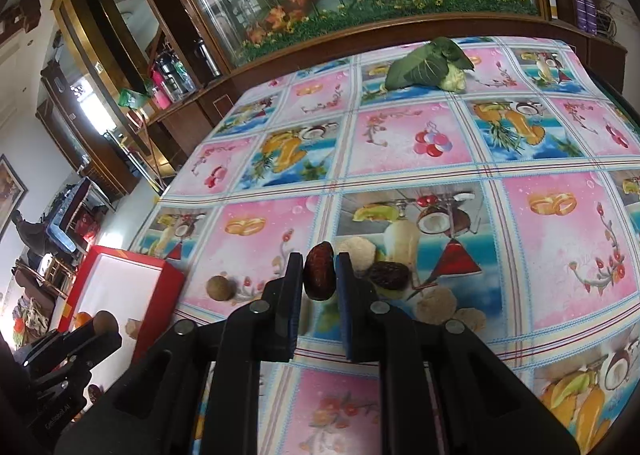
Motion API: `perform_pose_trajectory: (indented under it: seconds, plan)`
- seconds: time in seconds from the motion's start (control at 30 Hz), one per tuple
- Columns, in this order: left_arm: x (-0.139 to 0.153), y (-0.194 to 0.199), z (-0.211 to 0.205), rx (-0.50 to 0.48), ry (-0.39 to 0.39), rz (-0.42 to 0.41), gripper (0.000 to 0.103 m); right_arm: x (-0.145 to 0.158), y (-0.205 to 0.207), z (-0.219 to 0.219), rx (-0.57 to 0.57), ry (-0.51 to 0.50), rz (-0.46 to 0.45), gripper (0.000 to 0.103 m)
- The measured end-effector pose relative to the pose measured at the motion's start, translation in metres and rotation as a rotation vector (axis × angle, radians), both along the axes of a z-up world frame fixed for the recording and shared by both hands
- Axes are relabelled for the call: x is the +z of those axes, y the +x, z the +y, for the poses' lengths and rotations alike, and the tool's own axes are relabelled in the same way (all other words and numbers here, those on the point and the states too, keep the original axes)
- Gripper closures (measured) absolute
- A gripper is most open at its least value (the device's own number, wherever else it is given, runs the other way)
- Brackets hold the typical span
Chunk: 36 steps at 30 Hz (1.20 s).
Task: Organize fruits
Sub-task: 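Carry the brown fruit and red date into the white tray and release both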
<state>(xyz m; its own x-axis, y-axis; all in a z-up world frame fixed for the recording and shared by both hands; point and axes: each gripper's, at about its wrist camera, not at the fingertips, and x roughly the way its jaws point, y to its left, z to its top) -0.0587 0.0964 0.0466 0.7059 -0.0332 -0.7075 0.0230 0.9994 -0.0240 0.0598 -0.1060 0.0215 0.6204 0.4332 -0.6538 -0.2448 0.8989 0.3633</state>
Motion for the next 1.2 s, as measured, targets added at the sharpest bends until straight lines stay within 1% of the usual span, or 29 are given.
perform_pose_trajectory:
  seconds: [0.1,0.27,0.5,0.63,0.73,1.0,1.1,1.2]
  plan:
    - [0.006,-0.005,0.009,0.013,-0.007,-0.026,0.081,0.002,-0.009,0.014,0.023,0.010,-0.007,0.085]
    - [0.015,-0.014,0.024,0.044,-0.003,-0.064,0.081,0.010,-0.031,0.048,0.076,0.007,-0.057,0.085]
    - [0.021,-0.030,0.049,0.114,0.032,-0.100,0.081,0.021,-0.063,0.104,0.171,0.034,-0.120,0.084]
    - [0.020,-0.040,0.068,0.172,0.057,-0.106,0.081,0.019,-0.077,0.135,0.241,0.038,-0.104,0.084]
    - [0.017,-0.047,0.081,0.212,0.076,-0.108,0.081,0.015,-0.089,0.157,0.289,0.021,-0.093,0.084]
    - [0.003,-0.072,0.122,0.318,0.090,-0.071,0.081,0.004,-0.109,0.190,0.390,-0.020,-0.069,0.084]
    - [-0.004,-0.078,0.126,0.330,0.091,-0.052,0.081,-0.001,-0.115,0.200,0.414,-0.041,-0.057,0.084]
    - [-0.007,-0.077,0.123,0.316,0.094,-0.042,0.081,-0.007,-0.116,0.207,0.430,-0.061,-0.036,0.084]
